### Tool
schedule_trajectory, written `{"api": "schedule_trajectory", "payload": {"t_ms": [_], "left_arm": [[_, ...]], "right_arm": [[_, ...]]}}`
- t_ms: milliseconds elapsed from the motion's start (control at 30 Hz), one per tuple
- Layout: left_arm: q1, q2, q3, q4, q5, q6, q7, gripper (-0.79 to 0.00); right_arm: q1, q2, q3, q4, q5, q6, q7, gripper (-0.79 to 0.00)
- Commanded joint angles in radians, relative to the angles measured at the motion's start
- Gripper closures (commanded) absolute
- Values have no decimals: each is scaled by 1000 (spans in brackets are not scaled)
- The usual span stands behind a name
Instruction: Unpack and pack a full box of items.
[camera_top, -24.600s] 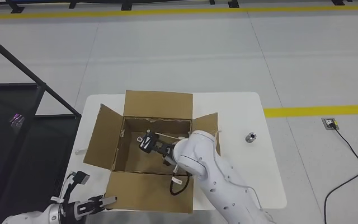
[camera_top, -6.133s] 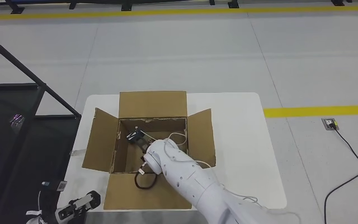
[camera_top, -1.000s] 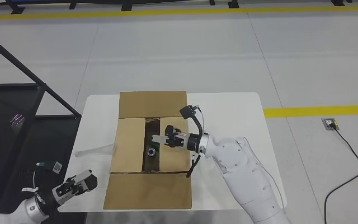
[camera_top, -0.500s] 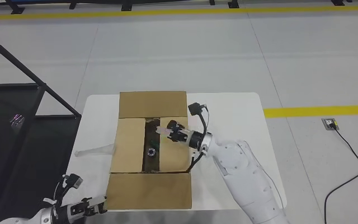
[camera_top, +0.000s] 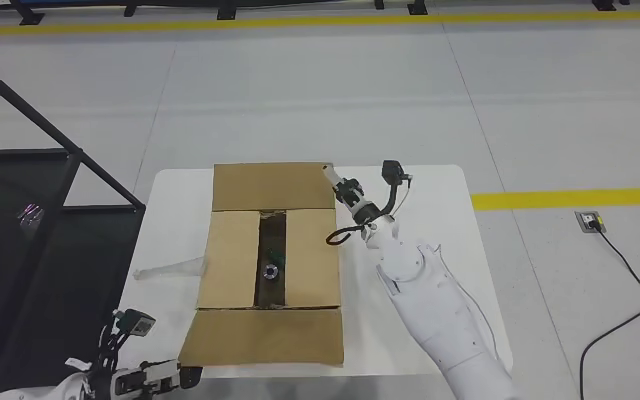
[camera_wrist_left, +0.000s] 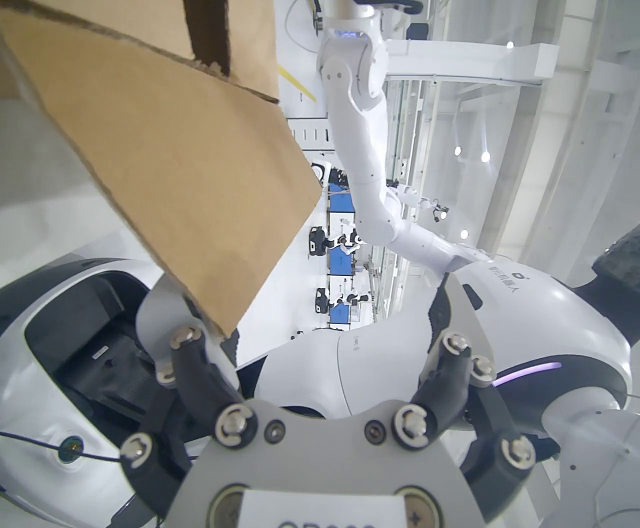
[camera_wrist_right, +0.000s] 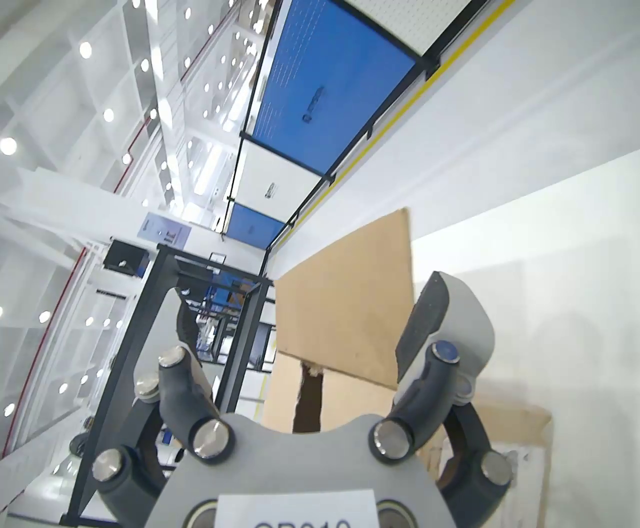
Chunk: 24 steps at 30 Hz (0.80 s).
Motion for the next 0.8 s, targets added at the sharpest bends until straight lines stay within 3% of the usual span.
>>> {"api": "schedule_trajectory", "payload": {"t_ms": [0,167,533,767], "left_arm": [[2,-1,-4,-15,-20,1,20,-785],[-5,-5,-12,-36,-40,-10,94,-785],[-22,-16,18,-77,111,-41,339,-785],[-28,-23,33,-84,187,-55,464,-785]], "right_arm": [[39,-7,-6,66,-1,15,-25,-785],[130,-25,-18,220,34,-12,6,-785],[257,-67,-23,464,207,-202,248,-785],[289,-58,42,539,360,-357,401,-785]]}}
